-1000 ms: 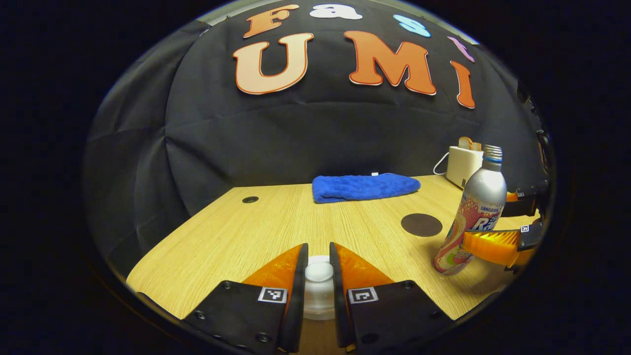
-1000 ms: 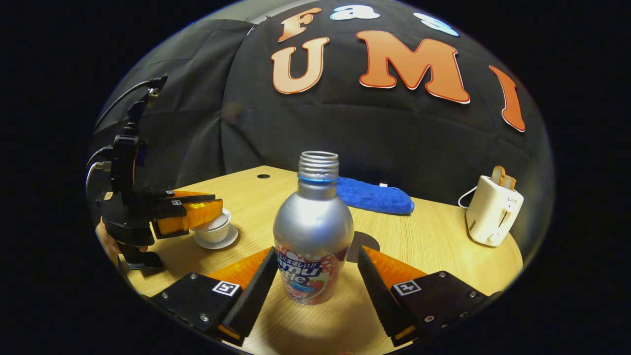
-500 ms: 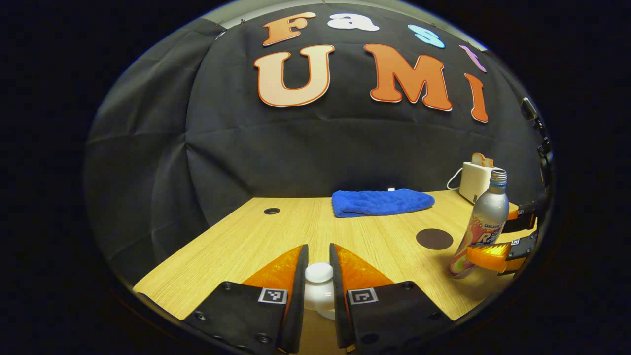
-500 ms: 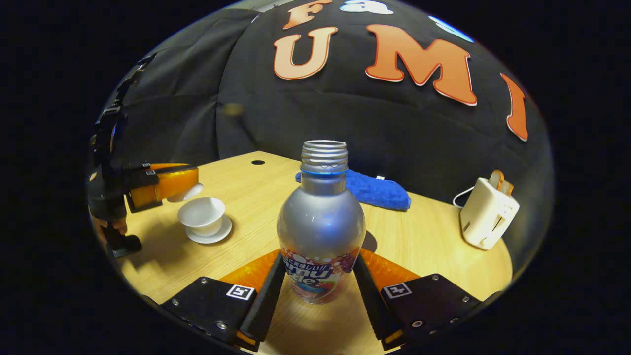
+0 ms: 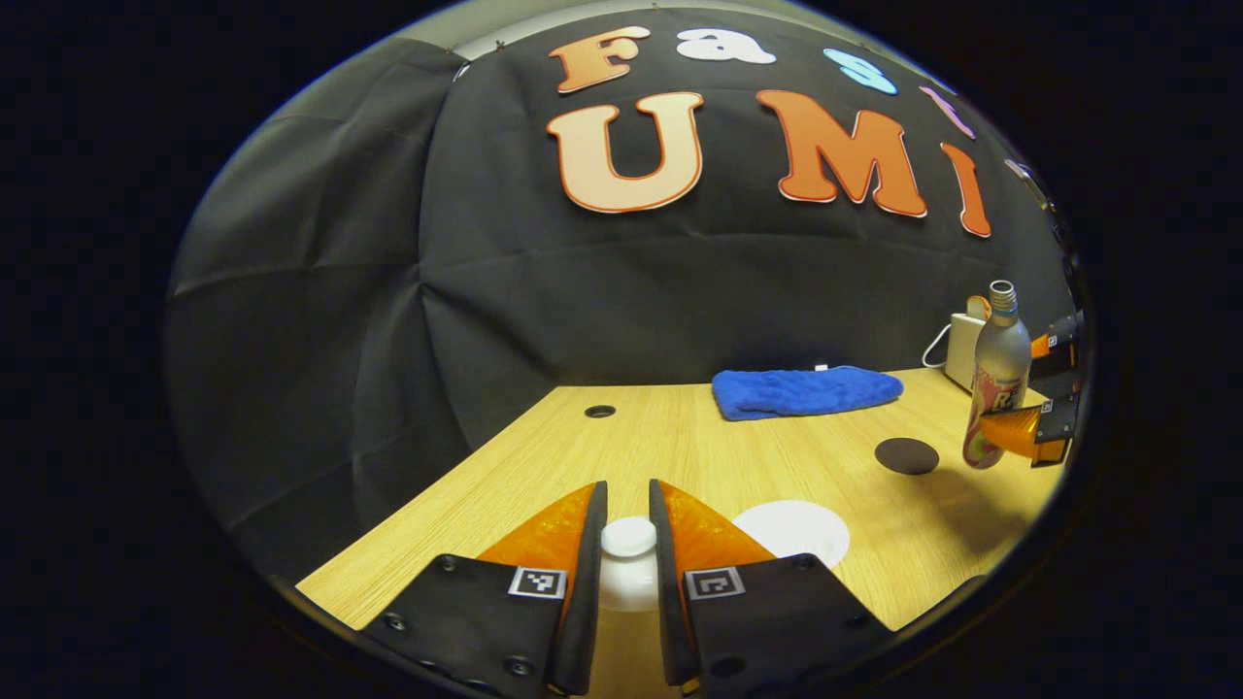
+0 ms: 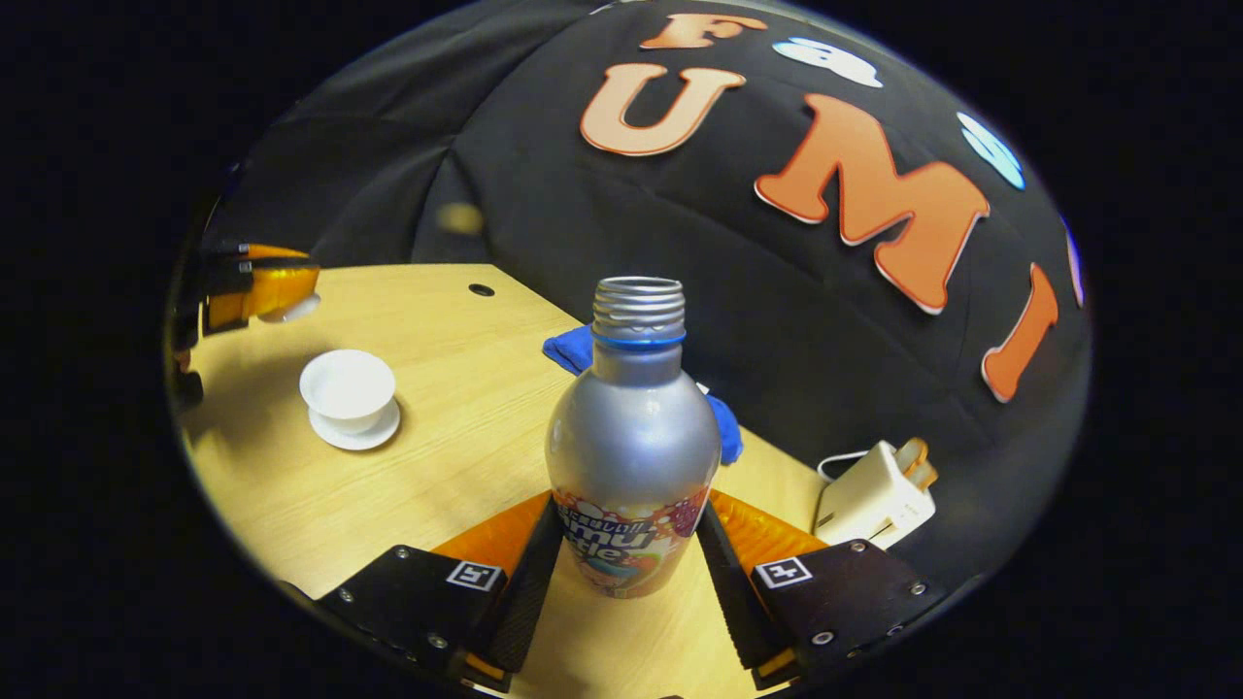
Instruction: Open the teacup lid with one hand, grasp the water bottle and pour water into the teacup with the other hand; after pouring, place the water bottle on the coaster and then close the teacup lid.
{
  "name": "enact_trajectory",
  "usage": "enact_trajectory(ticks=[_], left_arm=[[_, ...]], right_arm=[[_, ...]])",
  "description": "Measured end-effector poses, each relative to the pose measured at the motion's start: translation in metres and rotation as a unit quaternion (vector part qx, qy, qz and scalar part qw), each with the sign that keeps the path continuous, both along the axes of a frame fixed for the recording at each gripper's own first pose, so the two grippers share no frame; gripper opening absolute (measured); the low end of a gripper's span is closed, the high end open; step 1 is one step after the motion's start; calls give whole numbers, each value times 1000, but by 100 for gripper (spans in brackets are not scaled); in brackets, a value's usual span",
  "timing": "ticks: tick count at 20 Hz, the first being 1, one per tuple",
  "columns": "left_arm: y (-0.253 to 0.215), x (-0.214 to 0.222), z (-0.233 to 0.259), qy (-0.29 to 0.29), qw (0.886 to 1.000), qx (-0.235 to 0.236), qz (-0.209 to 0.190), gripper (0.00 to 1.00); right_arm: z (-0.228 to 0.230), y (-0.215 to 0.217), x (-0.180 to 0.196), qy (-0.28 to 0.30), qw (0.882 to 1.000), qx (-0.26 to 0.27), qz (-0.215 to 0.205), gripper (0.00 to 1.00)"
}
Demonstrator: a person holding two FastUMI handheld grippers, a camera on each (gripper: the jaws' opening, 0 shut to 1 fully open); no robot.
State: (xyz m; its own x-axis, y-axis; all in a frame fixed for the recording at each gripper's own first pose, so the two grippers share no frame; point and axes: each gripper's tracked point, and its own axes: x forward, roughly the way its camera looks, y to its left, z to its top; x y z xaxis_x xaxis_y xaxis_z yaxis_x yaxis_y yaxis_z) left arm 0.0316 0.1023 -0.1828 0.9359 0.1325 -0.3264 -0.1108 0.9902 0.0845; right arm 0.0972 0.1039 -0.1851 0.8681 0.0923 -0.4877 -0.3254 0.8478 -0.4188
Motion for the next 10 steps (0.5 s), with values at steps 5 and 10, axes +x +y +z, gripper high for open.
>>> enact_trajectory(ticks=[5,10], left_arm=[[33,-17,-5,8,1000,3,25,28],[54,-30,-8,7,999,3,42,33]], right_arm=[[13,12,7,-14,996,-75,43,80],[10,55,7,-21,991,-101,90,80]])
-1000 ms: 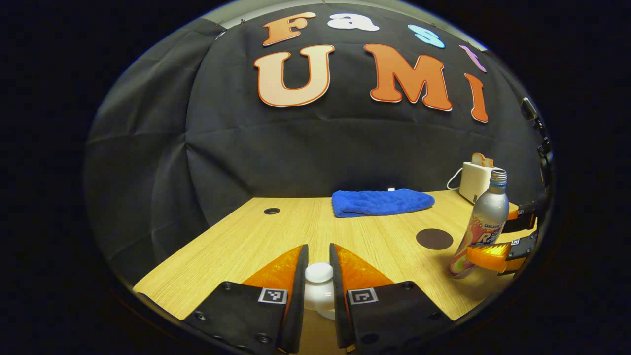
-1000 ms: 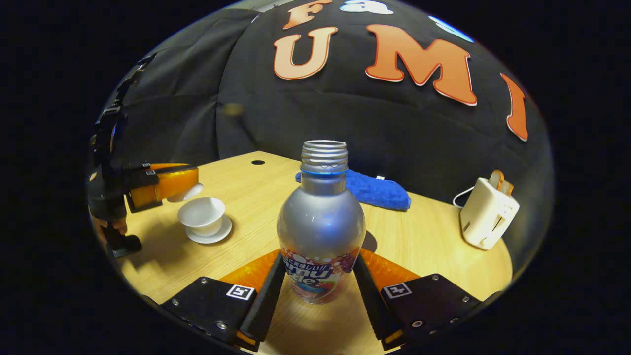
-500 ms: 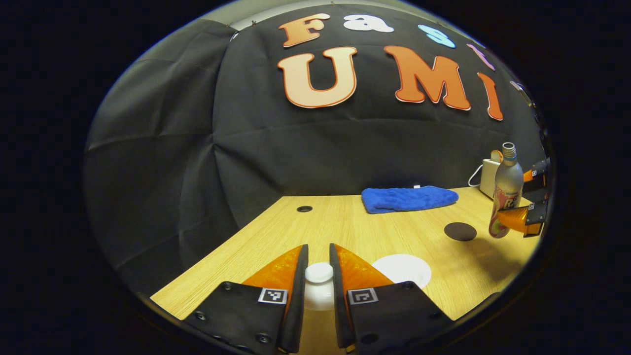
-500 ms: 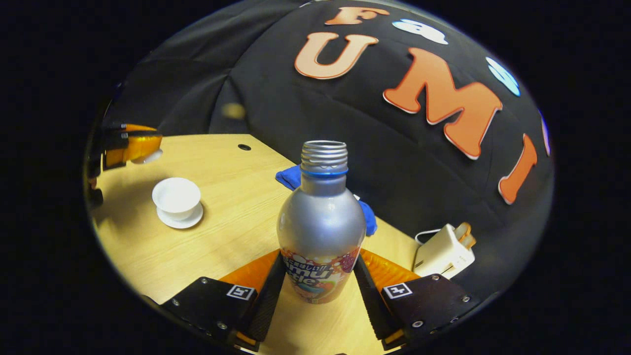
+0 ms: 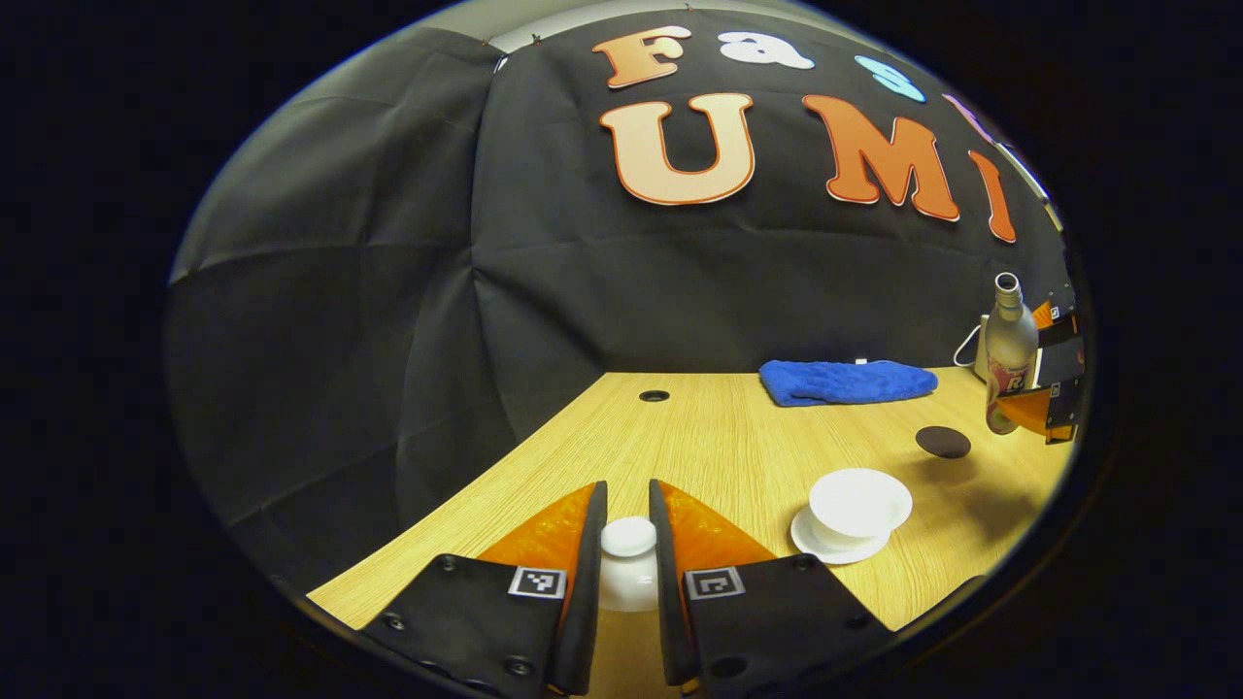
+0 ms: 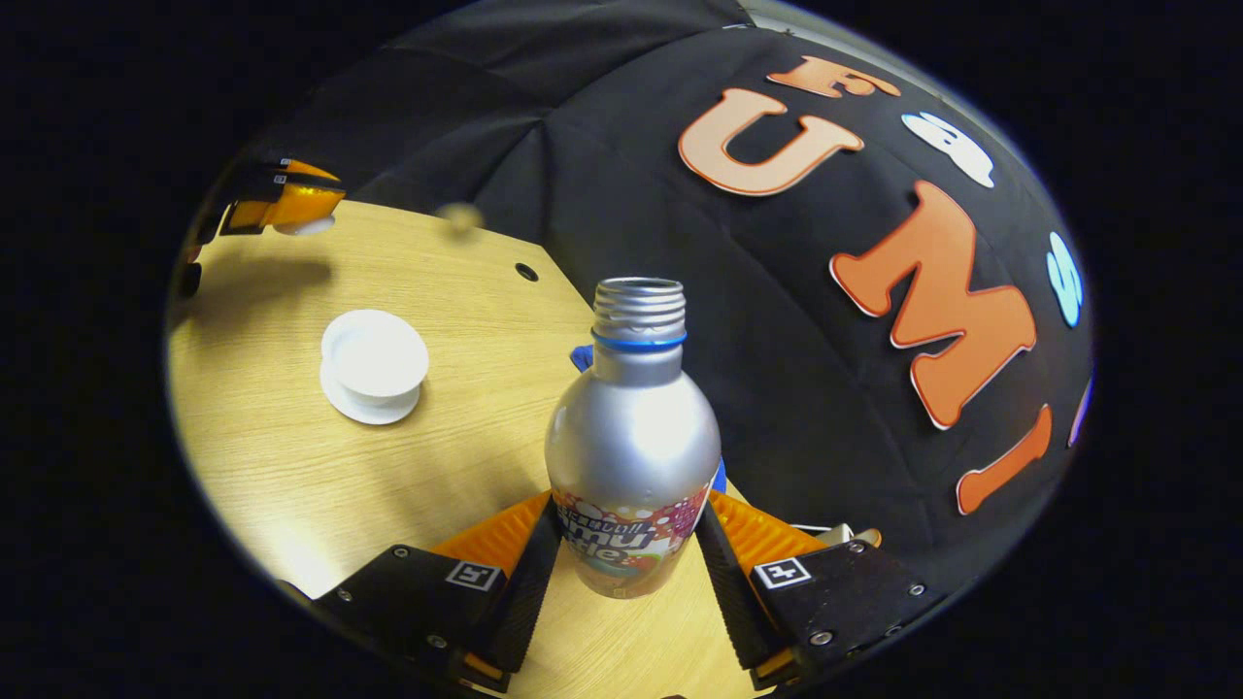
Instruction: Open the teacup lid with one hand, grasp the water bottle and pour water into the teacup with the other hand; after pouring, place the water bottle on the coaster and then close the teacup lid.
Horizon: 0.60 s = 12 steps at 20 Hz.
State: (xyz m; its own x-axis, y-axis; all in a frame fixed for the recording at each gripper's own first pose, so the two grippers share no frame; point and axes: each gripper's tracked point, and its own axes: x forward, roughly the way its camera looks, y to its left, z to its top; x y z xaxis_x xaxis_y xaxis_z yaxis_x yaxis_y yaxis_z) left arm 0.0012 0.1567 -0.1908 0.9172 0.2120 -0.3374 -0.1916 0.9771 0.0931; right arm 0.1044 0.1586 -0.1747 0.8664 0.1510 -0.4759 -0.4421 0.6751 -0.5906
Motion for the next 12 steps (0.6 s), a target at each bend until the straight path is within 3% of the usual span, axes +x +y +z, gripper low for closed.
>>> enact_trajectory(ticks=[7,12], left_arm=[[16,-9,4,-11,1000,0,7,28],[25,-12,10,-15,1000,8,4,31]], right_arm=[[-8,43,9,-23,996,-68,56,79],[-16,55,20,-24,992,-101,78,79]])
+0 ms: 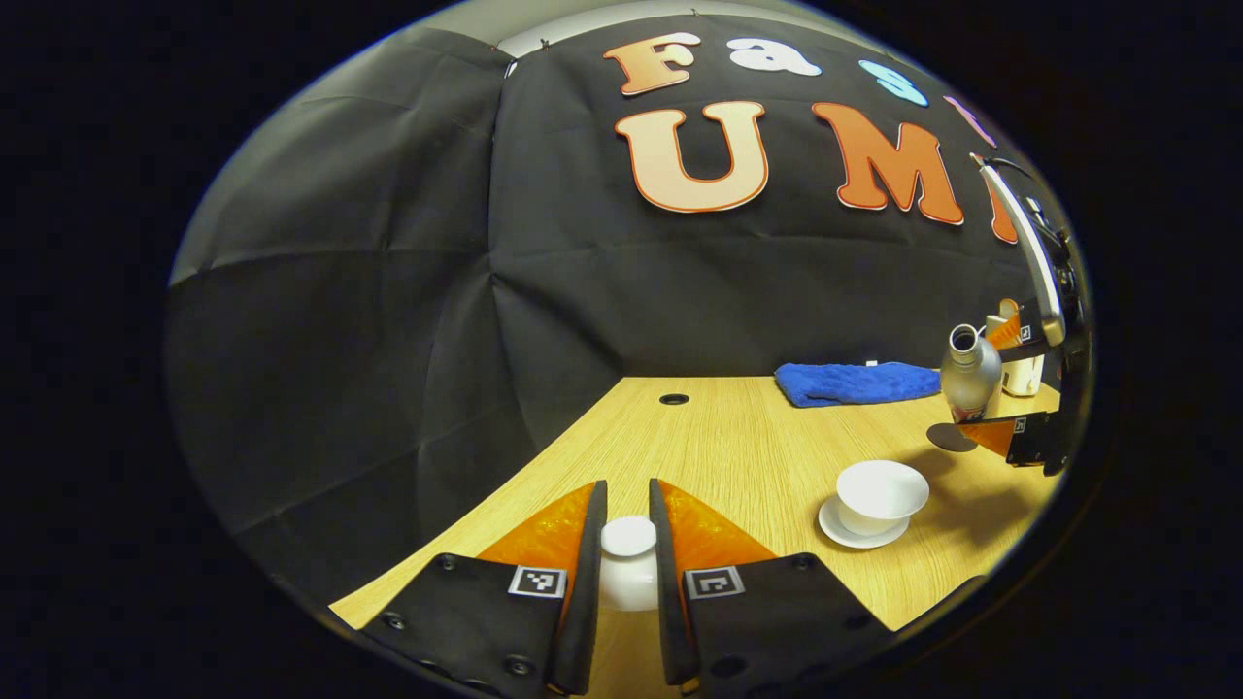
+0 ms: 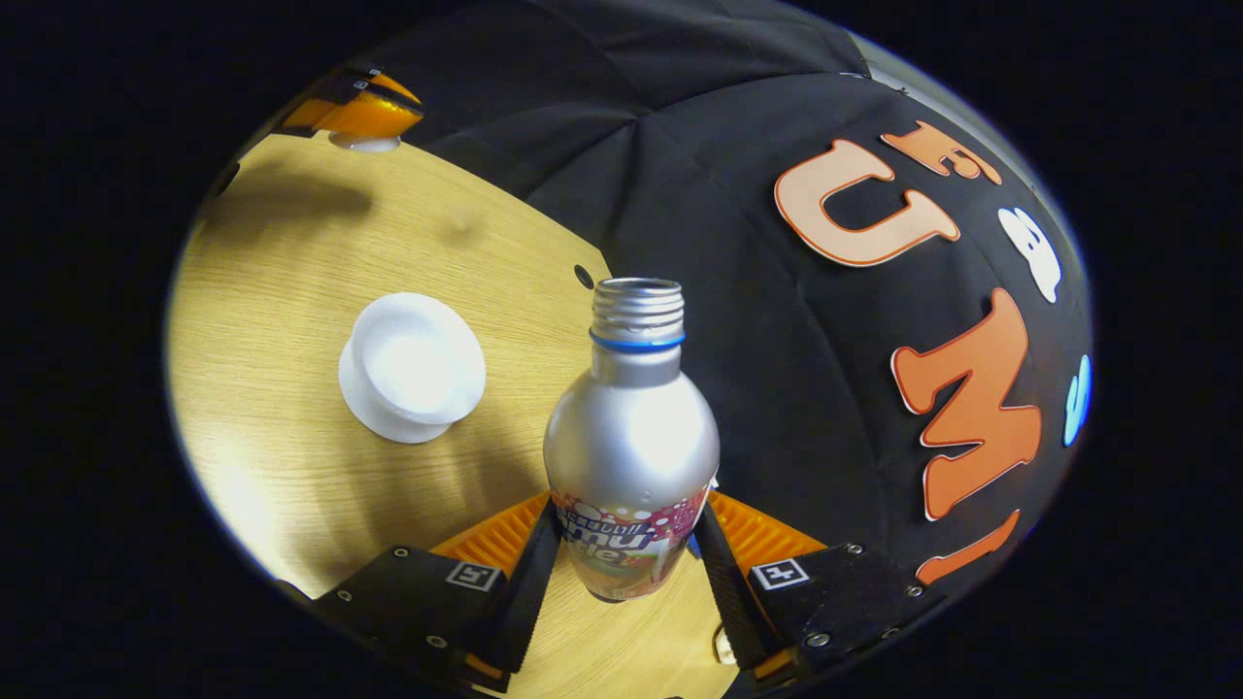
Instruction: Open the teacup lid with one hand, grasp the water bottle and pour water into the teacup with the other hand; after pouring, place the water bottle on the coaster and then close the teacup lid.
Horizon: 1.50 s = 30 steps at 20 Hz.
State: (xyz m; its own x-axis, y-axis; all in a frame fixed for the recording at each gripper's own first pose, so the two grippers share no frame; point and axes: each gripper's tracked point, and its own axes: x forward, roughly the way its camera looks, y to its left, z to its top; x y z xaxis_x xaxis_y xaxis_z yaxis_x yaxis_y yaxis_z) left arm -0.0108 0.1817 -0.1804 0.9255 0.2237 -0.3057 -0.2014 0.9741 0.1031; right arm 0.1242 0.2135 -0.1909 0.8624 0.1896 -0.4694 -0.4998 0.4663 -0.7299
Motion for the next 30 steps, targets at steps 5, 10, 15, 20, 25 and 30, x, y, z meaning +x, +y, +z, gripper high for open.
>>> enact_trajectory(ticks=[5,10,15,20,25,30], left_arm=[[3,3,20,-18,1000,9,-13,31],[7,7,22,-23,1000,-5,-20,31],[11,5,11,-17,1000,-14,-15,31],[21,0,1,-10,1000,-12,-4,28],[20,-1,-5,-5,1000,-16,-2,31],[19,2,-4,-8,1000,-11,-4,31]], right_arm=[[5,11,12,-19,999,-32,22,82],[15,21,20,-44,995,-69,62,79],[0,22,28,-50,988,-115,87,75],[-21,28,40,-79,979,-155,102,79],[-17,32,41,-118,967,-189,122,79],[0,31,38,-180,945,-241,129,75]])
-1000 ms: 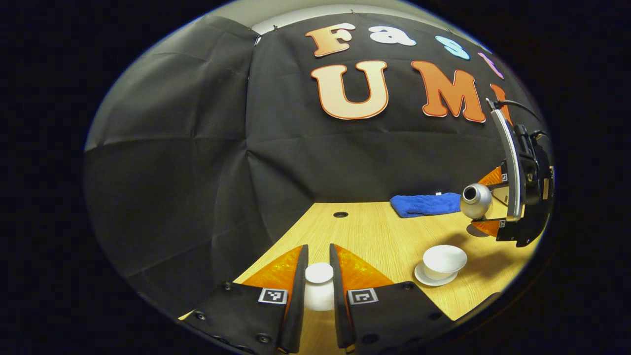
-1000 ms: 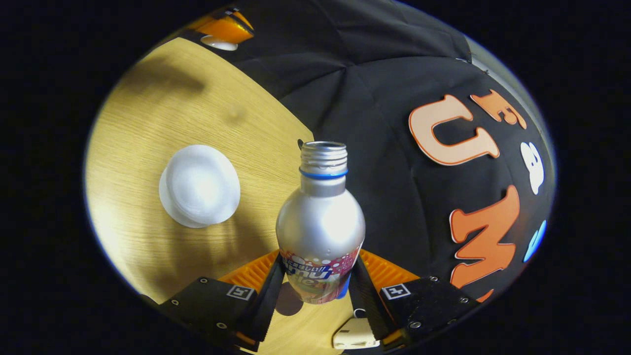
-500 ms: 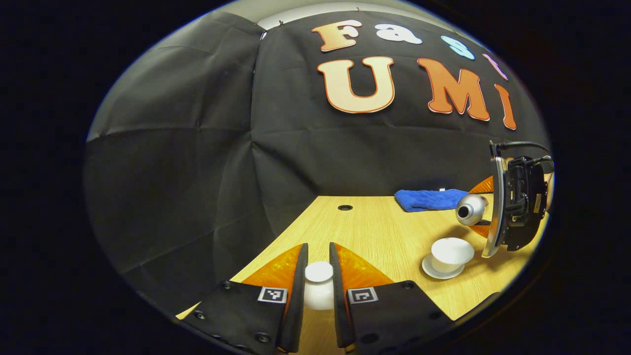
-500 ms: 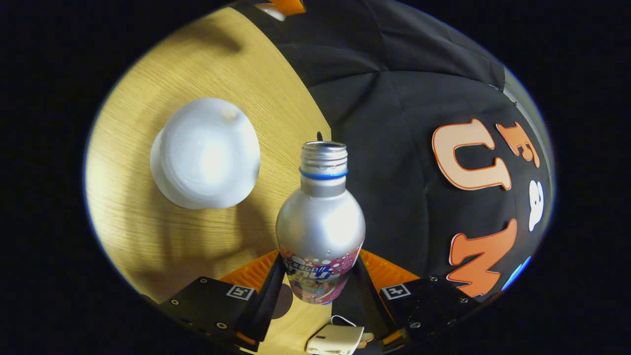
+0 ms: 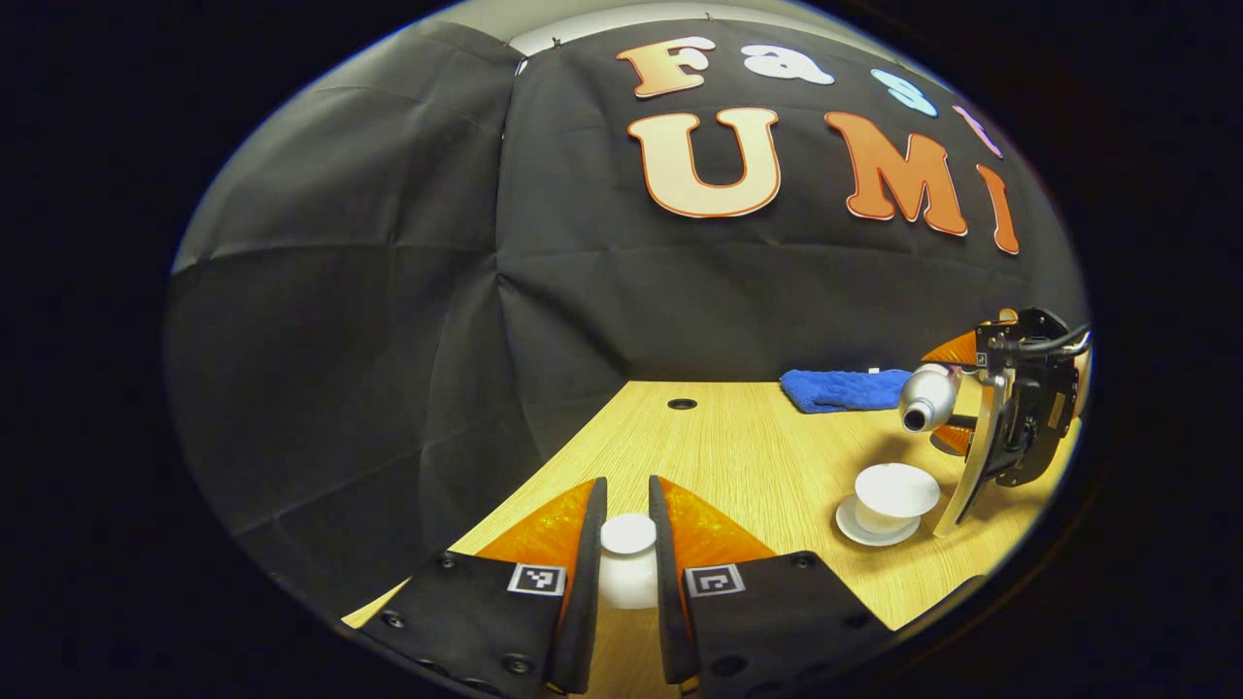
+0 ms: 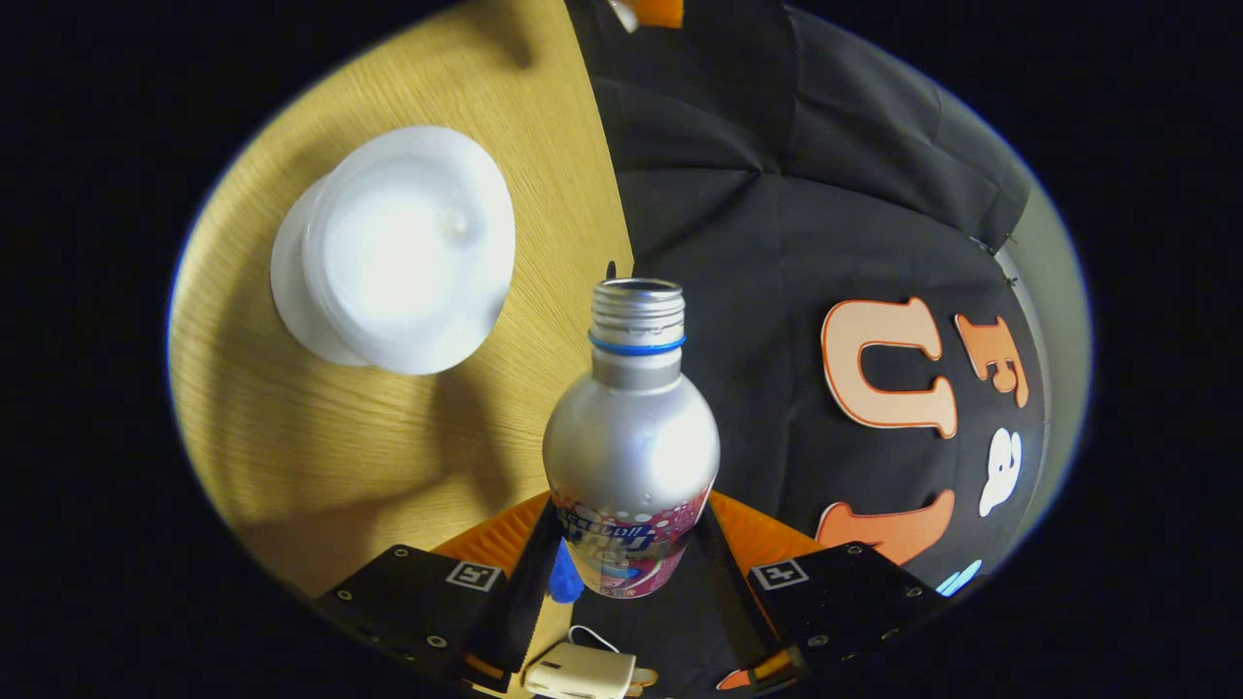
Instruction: Open the teacup lid with one hand, grasp the water bottle and pour water into the teacup with the other hand; after pouring, place the water bottle on the coaster and then close the teacup lid.
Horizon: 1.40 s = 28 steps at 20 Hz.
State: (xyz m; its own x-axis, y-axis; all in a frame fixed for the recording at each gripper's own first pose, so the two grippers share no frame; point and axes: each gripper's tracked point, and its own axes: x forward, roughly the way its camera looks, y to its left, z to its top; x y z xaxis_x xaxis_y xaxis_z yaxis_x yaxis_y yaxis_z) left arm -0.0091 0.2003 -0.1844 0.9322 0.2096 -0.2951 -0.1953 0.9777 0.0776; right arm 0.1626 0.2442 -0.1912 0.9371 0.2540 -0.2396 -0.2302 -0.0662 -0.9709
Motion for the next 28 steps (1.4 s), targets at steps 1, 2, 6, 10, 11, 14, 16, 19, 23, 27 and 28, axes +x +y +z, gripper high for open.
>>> enact_trajectory(ticks=[1,2,6,10,11,14,16,19,23,27,28], left_arm=[[-1,-1,1,1,1000,0,-1,31],[-2,-1,0,1,1000,0,-1,31],[-3,-2,2,-1,1000,3,-2,31],[-7,-4,2,1,1000,7,-6,31],[-7,-4,3,1,1000,8,-7,31],[-7,-6,5,-2,1000,8,-6,31],[-8,-6,4,-3,1000,6,-6,31],[-6,-7,6,-5,1000,3,-4,31],[-5,-9,6,-5,1000,4,-2,31],[-5,-7,8,-4,1000,6,-2,31],[-6,-7,7,-5,1000,4,-4,31]], right_arm=[[4,-2,-2,-10,1000,-8,4,75],[8,-6,4,-14,1000,-14,7,79],[19,-8,8,-44,998,-39,15,78],[29,-10,13,-74,995,-67,20,78],[32,-11,13,-76,995,-68,20,78],[46,-18,11,-90,994,-67,17,78],[55,-17,14,-100,992,-70,17,78],[62,-20,15,-106,991,-75,21,78],[71,-20,18,-113,990,-79,23,78],[79,-19,20,-122,988,-85,28,78],[78,-20,20,-120,989,-85,26,78]])
